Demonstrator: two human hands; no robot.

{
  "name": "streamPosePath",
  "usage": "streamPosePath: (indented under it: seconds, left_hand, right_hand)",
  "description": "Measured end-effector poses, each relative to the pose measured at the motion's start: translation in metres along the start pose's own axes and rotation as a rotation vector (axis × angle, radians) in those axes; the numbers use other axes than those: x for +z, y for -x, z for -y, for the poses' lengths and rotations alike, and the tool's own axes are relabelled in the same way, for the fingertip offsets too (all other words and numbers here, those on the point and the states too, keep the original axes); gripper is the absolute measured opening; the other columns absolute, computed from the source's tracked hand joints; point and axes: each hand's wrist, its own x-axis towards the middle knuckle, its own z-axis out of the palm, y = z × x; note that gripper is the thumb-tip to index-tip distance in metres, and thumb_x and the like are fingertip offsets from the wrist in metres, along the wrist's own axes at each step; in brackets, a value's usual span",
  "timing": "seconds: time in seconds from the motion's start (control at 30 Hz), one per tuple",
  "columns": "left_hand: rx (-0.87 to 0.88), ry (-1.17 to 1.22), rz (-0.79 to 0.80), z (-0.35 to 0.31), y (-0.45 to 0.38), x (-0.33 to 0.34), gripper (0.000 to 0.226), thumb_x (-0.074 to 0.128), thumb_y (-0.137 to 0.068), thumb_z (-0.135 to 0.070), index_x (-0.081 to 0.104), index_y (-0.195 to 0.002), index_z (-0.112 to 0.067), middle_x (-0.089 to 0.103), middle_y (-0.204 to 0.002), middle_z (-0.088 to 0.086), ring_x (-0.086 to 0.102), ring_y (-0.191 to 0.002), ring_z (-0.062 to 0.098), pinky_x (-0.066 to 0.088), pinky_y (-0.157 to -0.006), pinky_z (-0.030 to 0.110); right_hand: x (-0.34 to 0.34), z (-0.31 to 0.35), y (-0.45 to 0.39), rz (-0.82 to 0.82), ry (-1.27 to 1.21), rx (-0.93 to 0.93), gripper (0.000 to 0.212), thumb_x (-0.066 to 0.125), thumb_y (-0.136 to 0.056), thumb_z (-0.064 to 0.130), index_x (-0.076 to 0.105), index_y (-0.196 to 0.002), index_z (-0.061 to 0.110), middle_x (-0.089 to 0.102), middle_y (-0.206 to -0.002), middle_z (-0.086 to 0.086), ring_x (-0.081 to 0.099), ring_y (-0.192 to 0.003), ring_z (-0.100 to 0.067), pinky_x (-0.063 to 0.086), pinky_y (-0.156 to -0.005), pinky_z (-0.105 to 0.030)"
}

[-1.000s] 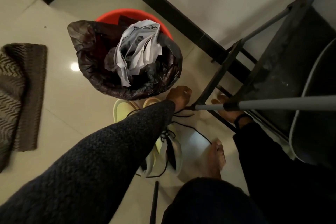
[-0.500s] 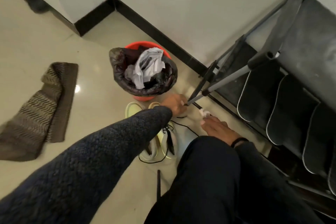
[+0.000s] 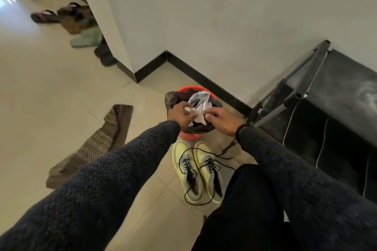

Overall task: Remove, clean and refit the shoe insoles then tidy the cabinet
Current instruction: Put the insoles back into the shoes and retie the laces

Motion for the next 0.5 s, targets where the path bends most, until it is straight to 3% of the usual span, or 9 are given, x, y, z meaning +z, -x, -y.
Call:
streamPosePath:
  seconds: [0.07,0.2,0.3,0.4,0.5]
  left_hand:
    - [-0.104,0.053,-0.034,-0.001,-0.002,-0.003,0.05,0.071,-0.089,-0.029,0.055,-0.136,-0.024,0.069,-0.118,0.004,0.065,-0.107,0.023,0.054,-0.1,0.04]
    - [-0.125,-0.017,-0.039,-0.016,0.007,0.007,0.042,0.064,-0.089,-0.02,0.062,-0.131,-0.025,0.064,-0.13,0.01,0.061,-0.118,0.029,0.049,-0.105,0.039]
    - [0.04,-0.098,0.075,-0.042,0.022,0.027,0.033,0.065,-0.09,-0.026,0.067,-0.123,-0.026,0.069,-0.124,0.008,0.064,-0.112,0.026,0.051,-0.101,0.039]
    - [0.265,-0.143,0.214,-0.081,0.046,0.052,0.028,0.067,-0.089,-0.03,0.07,-0.116,-0.022,0.074,-0.102,0.006,0.07,-0.093,0.022,0.056,-0.091,0.039]
    - [0.453,-0.199,0.375,-0.128,0.078,0.081,0.027,0.066,-0.091,-0.027,0.069,-0.117,-0.018,0.074,-0.099,0.004,0.071,-0.091,0.019,0.058,-0.086,0.036]
  right_hand:
    - [0.0,0.003,0.0,-0.022,-0.006,0.008,0.036,0.051,-0.103,0.024,0.061,-0.137,0.016,0.061,-0.135,-0.001,0.058,-0.121,-0.016,0.045,-0.102,-0.029]
    - [-0.008,-0.007,0.019,-0.063,0.013,0.061,0.033,0.054,-0.102,0.025,0.065,-0.132,0.017,0.063,-0.133,-0.003,0.058,-0.122,-0.019,0.045,-0.1,-0.03]
    - [-0.026,-0.02,0.053,-0.118,0.021,0.107,0.033,0.054,-0.102,0.027,0.066,-0.13,0.016,0.064,-0.132,-0.004,0.059,-0.121,-0.02,0.044,-0.102,-0.032]
    - [-0.048,-0.035,0.098,-0.175,0.053,0.148,0.031,0.055,-0.1,0.028,0.068,-0.127,0.02,0.069,-0.126,-0.002,0.063,-0.116,-0.019,0.048,-0.105,-0.039]
    - [-0.068,-0.053,0.151,-0.22,0.086,0.22,0.028,0.055,-0.099,0.025,0.07,-0.124,0.025,0.07,-0.121,0.0,0.065,-0.11,-0.017,0.049,-0.103,-0.035]
